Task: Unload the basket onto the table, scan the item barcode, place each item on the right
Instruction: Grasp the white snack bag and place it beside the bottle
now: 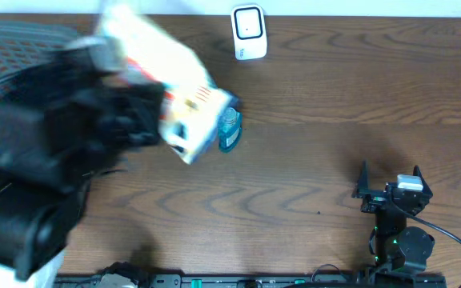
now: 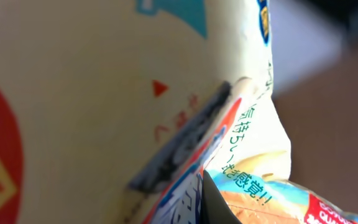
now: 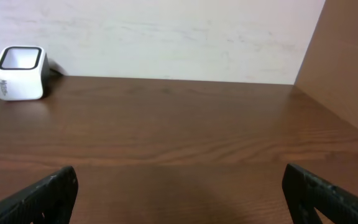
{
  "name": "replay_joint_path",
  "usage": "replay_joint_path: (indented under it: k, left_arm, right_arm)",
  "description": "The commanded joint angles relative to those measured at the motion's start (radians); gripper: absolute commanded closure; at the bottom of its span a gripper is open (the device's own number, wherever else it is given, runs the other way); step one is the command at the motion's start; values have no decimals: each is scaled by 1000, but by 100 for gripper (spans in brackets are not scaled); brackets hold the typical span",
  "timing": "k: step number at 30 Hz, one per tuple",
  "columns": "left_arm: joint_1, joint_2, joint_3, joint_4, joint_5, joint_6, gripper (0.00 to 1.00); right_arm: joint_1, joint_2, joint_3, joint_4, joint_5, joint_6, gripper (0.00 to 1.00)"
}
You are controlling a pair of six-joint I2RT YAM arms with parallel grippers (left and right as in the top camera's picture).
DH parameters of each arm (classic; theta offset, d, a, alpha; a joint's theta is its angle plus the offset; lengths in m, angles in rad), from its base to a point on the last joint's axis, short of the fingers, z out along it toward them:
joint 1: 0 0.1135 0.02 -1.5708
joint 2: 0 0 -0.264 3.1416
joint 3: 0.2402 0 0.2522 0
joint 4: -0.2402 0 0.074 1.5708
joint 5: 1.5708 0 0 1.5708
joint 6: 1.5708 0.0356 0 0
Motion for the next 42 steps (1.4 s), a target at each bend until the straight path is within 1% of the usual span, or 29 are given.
replay_joint_path:
  k: [1,4,8,13,21,27,28,29,30,34,35,38,42]
  left_arm:
    - [-168,96,1,-28,24,298,92]
    - [-297,203,1,-70,24,433,93]
    - [-409,360,1,-92,-1,521,92]
    - [-457,537,1,-97,-98,524,93]
    - [-456,780,1,-84,-97,520,92]
    - [-457,922,1,-40,-97,519,92]
    - [-457,949,1,-34,-97,516,69]
    - [-456,958,1,-34,-97,516,50]
    - [-456,959,1,-35,-101,515,42]
    - [-457,938,2,-40,-230,469,24]
    - [-456,931,2,-43,-253,467,22]
    - [-457,887,4,-60,-300,468,20]
    - [-457,798,4,-69,-303,468,20]
  right_arm:
    - [-3,-5,-1,-3,-5,12,1]
    - [-3,-5,-1,-3,-5,12,1]
    - [-3,-5,-1,-3,-5,12,1]
    - [-3,-5,-1,-3,-5,12,1]
    - [-3,-5,-1,-3,-5,12,1]
    - [-3,-5,-1,-3,-5,12,1]
    - [-3,-5,-1,-3,-5,12,1]
    - [-3,-5,-1,-3,-5,12,1]
    - [-3,-5,-1,-3,-5,12,1]
    - [-3,-5,-1,-3,-5,12,1]
    - [-3,-5,-1,-3,-5,12,1]
    - [-3,-5,-1,-3,-5,12,1]
    - [-3,-5,-1,-3,-5,12,1]
